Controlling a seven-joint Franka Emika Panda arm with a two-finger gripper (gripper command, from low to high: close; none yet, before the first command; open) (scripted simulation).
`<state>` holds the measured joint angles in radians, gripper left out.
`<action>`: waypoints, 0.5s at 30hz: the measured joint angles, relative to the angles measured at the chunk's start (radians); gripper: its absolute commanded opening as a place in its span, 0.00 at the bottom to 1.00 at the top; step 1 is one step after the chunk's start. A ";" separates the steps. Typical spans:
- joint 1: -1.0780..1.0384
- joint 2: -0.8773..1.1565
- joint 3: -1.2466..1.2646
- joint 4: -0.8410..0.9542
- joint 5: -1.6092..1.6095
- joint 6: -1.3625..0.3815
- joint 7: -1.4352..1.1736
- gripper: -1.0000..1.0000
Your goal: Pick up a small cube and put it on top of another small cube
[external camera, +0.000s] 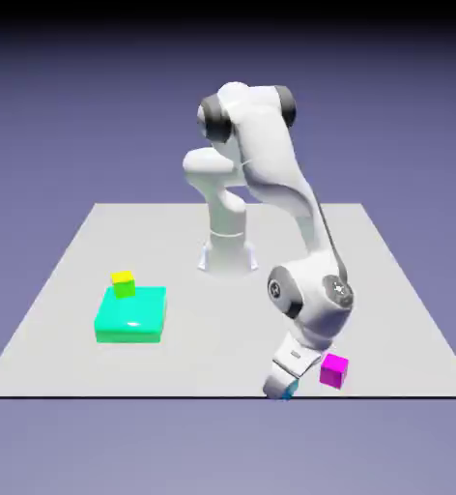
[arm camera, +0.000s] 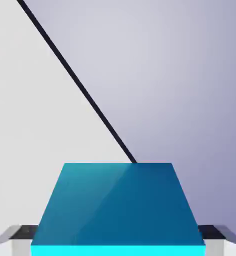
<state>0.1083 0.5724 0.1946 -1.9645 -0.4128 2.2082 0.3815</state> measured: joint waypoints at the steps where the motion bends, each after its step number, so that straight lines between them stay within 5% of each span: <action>1: -0.002 -0.036 0.013 0.007 0.018 -0.042 -0.013 0.00; 15: 0.044 -0.391 0.170 -0.424 0.257 -0.004 0.336 0.00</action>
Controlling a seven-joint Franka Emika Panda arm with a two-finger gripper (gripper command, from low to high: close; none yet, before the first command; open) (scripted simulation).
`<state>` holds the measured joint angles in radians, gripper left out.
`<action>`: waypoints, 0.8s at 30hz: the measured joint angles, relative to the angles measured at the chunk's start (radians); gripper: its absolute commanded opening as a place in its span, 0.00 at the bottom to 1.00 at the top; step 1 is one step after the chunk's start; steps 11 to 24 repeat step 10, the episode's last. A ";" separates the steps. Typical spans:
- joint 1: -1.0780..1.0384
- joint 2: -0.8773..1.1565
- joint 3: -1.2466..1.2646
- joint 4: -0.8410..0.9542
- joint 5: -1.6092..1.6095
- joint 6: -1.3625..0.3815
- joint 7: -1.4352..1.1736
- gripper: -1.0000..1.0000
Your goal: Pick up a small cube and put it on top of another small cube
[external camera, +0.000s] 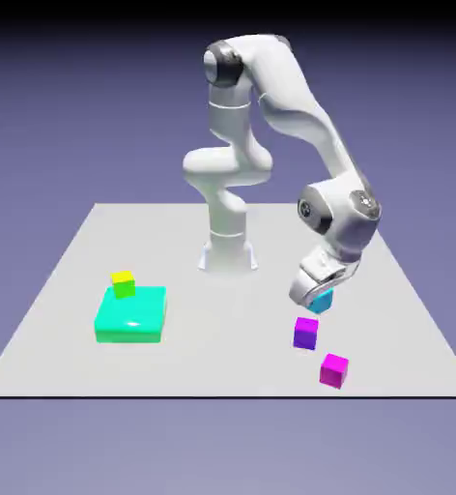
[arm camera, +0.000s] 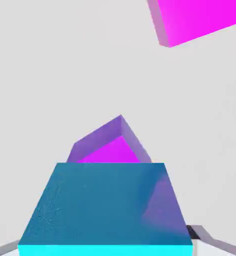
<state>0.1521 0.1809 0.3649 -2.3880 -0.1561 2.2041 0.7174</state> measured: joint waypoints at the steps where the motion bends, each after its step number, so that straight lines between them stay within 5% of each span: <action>1: 0.005 0.032 -0.011 -0.014 -0.021 0.043 0.015 0.00; 3: 0.014 0.096 -0.032 -0.043 -0.062 0.130 0.044 0.00; 4: 0.014 0.098 -0.032 -0.044 -0.063 0.132 0.045 1.00; 10: -0.004 -0.030 0.010 0.014 0.016 -0.041 -0.012 1.00; 24: -0.004 -0.030 0.010 0.014 0.016 -0.041 -0.012 1.00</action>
